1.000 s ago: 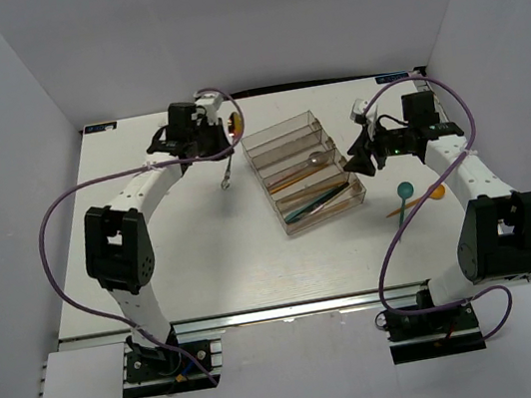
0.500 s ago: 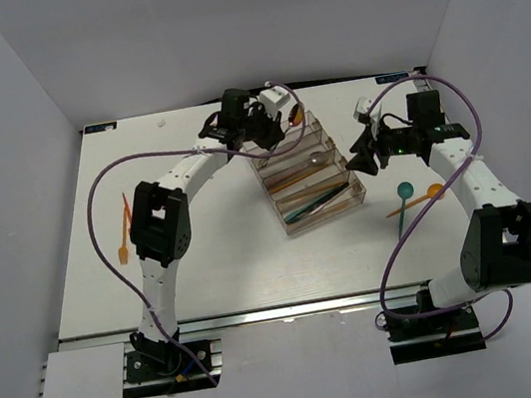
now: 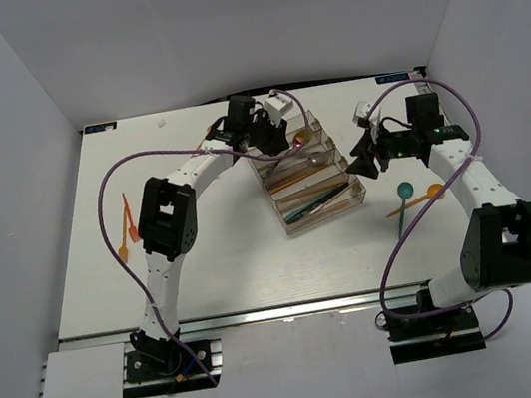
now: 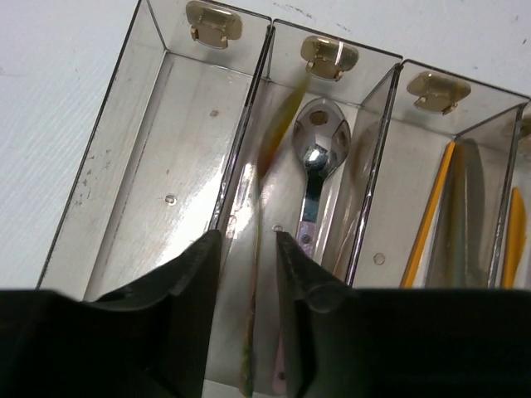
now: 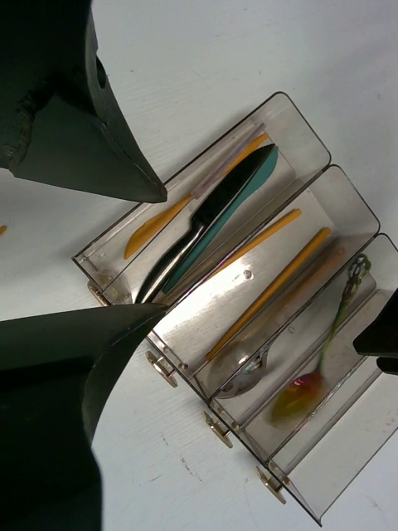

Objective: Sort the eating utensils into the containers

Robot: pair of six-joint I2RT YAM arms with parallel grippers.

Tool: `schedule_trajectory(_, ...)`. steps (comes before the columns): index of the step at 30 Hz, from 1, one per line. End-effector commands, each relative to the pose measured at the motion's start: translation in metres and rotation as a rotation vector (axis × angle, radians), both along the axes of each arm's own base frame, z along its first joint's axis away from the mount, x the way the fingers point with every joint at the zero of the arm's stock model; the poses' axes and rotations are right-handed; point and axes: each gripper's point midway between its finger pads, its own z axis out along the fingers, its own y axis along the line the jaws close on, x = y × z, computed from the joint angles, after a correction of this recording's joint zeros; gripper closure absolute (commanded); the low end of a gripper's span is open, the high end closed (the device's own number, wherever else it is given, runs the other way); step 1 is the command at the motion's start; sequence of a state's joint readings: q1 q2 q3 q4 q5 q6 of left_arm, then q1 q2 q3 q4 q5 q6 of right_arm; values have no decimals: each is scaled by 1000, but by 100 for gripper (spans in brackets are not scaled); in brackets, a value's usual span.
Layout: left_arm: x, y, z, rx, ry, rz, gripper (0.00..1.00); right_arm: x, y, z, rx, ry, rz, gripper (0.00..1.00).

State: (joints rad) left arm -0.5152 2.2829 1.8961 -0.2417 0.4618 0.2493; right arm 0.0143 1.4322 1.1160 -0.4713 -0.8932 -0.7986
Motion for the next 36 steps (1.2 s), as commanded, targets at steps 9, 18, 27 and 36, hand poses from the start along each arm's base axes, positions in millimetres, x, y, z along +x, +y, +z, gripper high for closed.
schedule_trajectory(9,-9,2,101,-113,-103,45,47,-24,4,17,-6,-16,119,40)
schedule_trajectory(18,-63,122,137,-220,73,374,41,-82,-33,-30,-317,-97,433,38)
schedule_trajectory(27,-165,240,96,-297,173,677,24,-116,-84,-96,-638,-165,749,35)
schedule_trajectory(36,-205,259,75,-303,196,765,19,-96,-117,-137,-807,-160,910,48)
